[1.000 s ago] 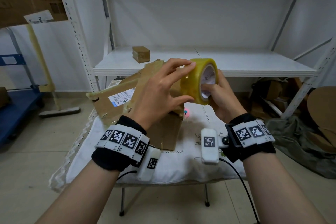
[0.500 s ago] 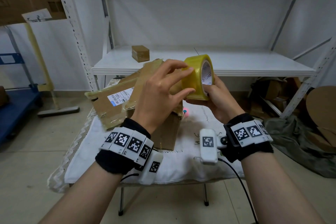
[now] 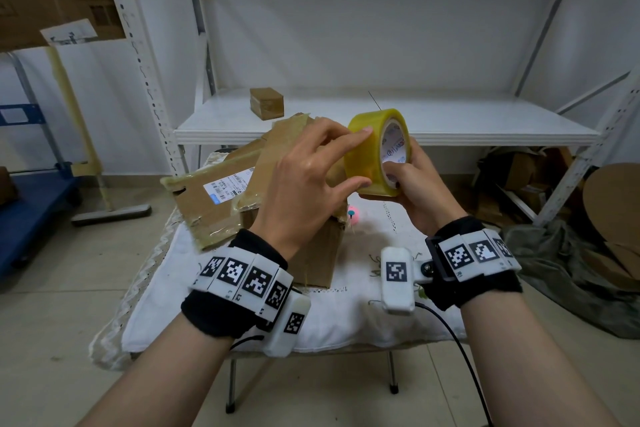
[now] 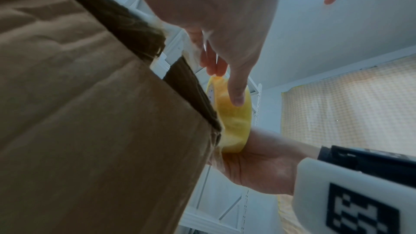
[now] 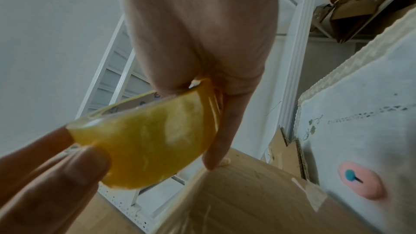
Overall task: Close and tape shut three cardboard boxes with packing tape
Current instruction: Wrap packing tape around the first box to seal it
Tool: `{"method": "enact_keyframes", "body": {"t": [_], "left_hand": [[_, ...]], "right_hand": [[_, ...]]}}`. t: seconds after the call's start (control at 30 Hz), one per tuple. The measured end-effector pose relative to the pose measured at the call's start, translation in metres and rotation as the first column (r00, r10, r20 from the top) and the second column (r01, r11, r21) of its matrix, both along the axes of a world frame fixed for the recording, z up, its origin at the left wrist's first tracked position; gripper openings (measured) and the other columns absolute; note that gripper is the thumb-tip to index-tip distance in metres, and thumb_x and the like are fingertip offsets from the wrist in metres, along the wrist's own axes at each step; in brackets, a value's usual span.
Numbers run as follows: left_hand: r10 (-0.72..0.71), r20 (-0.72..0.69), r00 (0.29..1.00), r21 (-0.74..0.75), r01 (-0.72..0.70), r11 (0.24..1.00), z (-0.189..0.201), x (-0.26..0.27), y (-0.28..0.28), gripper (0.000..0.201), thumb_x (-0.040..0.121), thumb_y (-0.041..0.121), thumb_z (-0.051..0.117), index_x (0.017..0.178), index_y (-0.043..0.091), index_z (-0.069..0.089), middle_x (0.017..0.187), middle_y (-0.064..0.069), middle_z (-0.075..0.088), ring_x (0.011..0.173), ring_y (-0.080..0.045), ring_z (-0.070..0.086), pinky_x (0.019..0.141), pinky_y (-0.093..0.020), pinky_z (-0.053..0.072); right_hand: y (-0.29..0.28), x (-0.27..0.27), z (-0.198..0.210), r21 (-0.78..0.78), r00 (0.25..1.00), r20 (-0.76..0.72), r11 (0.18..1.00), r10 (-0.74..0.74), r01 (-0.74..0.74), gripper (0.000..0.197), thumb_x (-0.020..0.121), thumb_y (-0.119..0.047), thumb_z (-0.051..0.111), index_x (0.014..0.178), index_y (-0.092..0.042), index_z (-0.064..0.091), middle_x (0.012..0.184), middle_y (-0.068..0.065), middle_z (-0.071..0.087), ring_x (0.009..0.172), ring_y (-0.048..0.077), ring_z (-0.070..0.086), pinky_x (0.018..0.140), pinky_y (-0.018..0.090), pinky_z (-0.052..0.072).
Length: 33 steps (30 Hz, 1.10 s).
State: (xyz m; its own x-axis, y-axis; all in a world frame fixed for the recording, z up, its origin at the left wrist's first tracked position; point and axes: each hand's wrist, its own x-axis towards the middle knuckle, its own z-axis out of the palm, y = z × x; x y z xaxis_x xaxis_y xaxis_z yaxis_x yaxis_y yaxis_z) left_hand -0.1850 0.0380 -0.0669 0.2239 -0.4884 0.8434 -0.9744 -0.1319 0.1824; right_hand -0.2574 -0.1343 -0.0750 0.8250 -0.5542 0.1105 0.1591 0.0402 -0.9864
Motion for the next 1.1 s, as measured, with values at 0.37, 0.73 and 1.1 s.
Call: {"method": "enact_keyframes", "body": {"t": [0.37, 0.73, 1.1], "left_hand": [[-0.013, 0.006, 1.0, -0.002, 0.013, 1.0, -0.0007, -0.0018, -0.0008, 0.052, 0.075, 0.024, 0.086, 0.122, 0.009, 0.069, 0.113, -0.008, 0.064, 0.105, -0.016, 0.056, 0.093, -0.018, 0.046], [-0.061, -0.133, 0.989, 0.001, 0.062, 0.998, 0.0014, -0.0033, -0.0051, 0.047, 0.075, 0.025, 0.086, 0.115, 0.011, 0.065, 0.114, -0.004, 0.059, 0.107, -0.014, 0.052, 0.091, -0.035, 0.052], [-0.092, -0.191, 0.977, -0.024, 0.089, 0.996, -0.0036, 0.0015, -0.0064, 0.038, 0.075, 0.018, 0.084, 0.106, 0.01, 0.065, 0.109, -0.003, 0.058, 0.101, -0.011, 0.051, 0.086, -0.028, 0.049]], "right_hand": [[0.0026, -0.0002, -0.0006, -0.041, 1.0, -0.011, 0.999, -0.014, 0.013, 0.06, 0.092, 0.009, 0.05, 0.144, -0.021, 0.044, 0.131, 0.011, 0.057, 0.106, 0.027, 0.067, 0.072, 0.043, 0.064], [0.0046, 0.0016, -0.0013, -0.084, 0.998, -0.062, 0.996, -0.023, 0.017, 0.053, 0.097, 0.005, 0.051, 0.142, -0.023, 0.043, 0.131, 0.01, 0.054, 0.104, 0.032, 0.066, 0.058, 0.032, 0.06], [0.0054, 0.0041, -0.0078, -0.099, 0.995, -0.099, 0.995, -0.033, 0.023, 0.052, 0.098, 0.004, 0.049, 0.142, -0.023, 0.043, 0.133, 0.011, 0.052, 0.098, 0.03, 0.066, 0.055, 0.03, 0.059]]}}
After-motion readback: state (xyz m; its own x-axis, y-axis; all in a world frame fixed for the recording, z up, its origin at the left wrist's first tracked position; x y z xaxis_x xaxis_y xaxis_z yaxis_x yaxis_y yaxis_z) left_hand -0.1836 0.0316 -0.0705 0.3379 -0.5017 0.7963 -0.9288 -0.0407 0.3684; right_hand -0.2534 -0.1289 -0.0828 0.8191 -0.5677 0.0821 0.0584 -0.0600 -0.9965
